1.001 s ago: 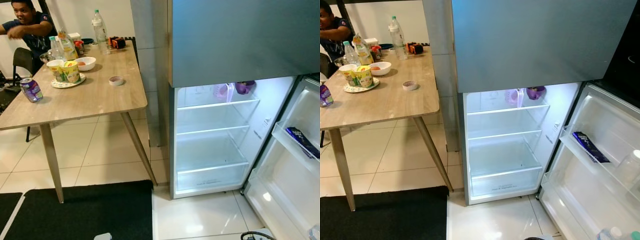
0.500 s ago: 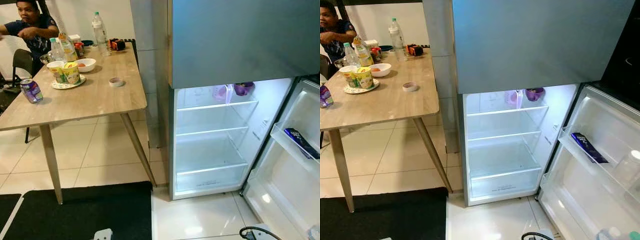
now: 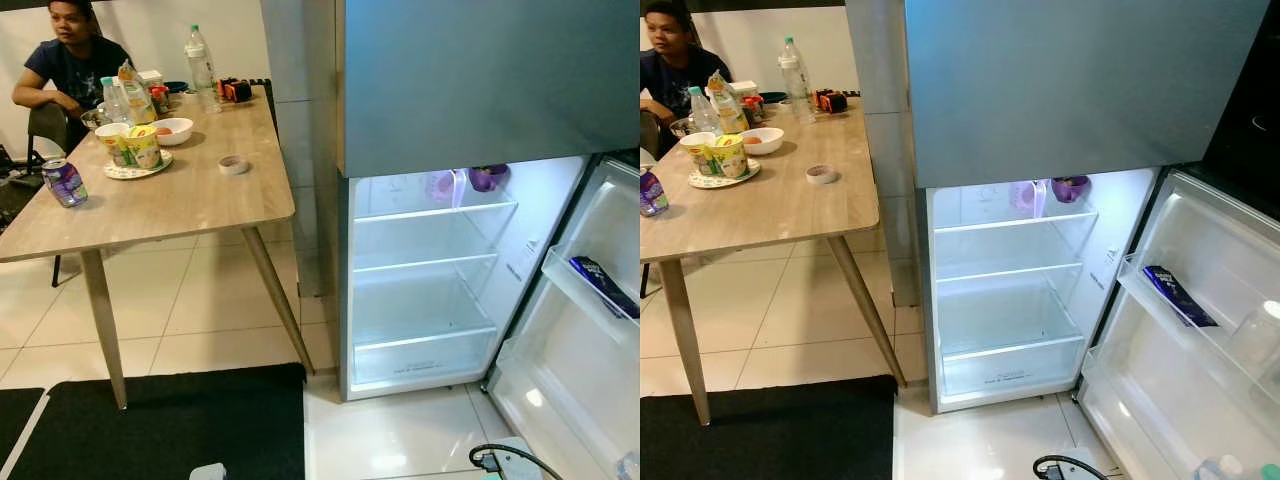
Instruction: Restocking fridge
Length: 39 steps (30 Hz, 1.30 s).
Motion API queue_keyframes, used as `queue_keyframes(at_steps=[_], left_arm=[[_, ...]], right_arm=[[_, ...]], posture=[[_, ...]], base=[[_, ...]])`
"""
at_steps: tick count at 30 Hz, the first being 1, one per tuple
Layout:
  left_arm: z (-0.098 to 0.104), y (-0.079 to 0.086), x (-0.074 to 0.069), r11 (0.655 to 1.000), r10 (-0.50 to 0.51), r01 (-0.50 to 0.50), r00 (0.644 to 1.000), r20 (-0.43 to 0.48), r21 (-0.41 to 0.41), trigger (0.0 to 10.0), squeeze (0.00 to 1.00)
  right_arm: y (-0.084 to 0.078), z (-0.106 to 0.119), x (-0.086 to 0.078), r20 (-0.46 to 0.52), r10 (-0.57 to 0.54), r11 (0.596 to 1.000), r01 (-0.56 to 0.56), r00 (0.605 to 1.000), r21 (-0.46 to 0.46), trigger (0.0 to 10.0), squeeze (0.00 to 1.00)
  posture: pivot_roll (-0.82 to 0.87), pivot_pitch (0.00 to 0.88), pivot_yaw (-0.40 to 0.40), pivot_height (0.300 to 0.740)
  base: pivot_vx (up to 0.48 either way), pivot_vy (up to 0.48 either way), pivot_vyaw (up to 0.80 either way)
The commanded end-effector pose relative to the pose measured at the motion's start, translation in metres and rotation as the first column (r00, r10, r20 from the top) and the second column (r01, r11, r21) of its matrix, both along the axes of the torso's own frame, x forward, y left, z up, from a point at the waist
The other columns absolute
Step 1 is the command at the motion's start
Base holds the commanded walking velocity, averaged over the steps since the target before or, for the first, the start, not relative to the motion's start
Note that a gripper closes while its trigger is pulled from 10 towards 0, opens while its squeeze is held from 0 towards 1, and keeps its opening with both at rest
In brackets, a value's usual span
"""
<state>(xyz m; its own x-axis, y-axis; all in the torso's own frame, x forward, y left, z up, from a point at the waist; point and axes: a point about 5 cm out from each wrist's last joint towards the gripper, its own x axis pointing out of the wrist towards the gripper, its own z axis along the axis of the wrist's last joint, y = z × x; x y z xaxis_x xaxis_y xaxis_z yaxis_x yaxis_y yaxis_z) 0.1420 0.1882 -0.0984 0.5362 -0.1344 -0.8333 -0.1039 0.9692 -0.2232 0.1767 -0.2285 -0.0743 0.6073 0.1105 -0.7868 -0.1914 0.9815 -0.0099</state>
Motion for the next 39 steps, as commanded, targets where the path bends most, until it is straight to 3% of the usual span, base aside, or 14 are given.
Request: queue_keyframes(at_steps=[1, 13, 27, 39], left_arm=[[-0.001, 0.001, -0.003, 1.000, -0.011, 0.011, 1.000, -0.013, 0.016, 10.0, 0.00], [-0.002, 0.002, -0.006, 0.999, -0.032, 0.033, 0.999, -0.025, 0.026, 10.0, 0.00], [-0.002, 0.002, -0.006, 1.000, -0.016, 0.017, 1.000, -0.025, 0.026, 10.0, 0.00], [-0.001, 0.003, -0.005, 0.999, -0.035, 0.036, 0.999, -0.016, 0.018, 10.0, 0.00]], right_arm=[[0.004, 0.001, 0.003, 0.016, 0.028, 1.000, -0.028, 0.999, 0.003, 10.0, 0.00], [0.002, 0.003, 0.008, 0.016, 0.004, 1.000, -0.004, 1.000, -0.007, 10.0, 0.00], [0.003, 0.003, 0.008, 0.017, -0.010, 1.000, 0.010, 1.000, 0.016, 10.0, 0.00], [0.007, 0.007, 0.016, 0.060, -0.006, 0.999, 0.003, 0.998, 0.045, 10.0, 0.00]], posture=[[-0.10, 0.000, 0.009, 0.734], [-0.11, 0.000, 0.008, 0.734], [-0.11, 0.000, 0.010, 0.734], [-0.10, 0.000, 0.012, 0.734]], base=[[0.000, 0.000, 0.71], [0.000, 0.000, 0.22], [0.000, 0.000, -0.79], [0.000, 0.000, 0.00]])
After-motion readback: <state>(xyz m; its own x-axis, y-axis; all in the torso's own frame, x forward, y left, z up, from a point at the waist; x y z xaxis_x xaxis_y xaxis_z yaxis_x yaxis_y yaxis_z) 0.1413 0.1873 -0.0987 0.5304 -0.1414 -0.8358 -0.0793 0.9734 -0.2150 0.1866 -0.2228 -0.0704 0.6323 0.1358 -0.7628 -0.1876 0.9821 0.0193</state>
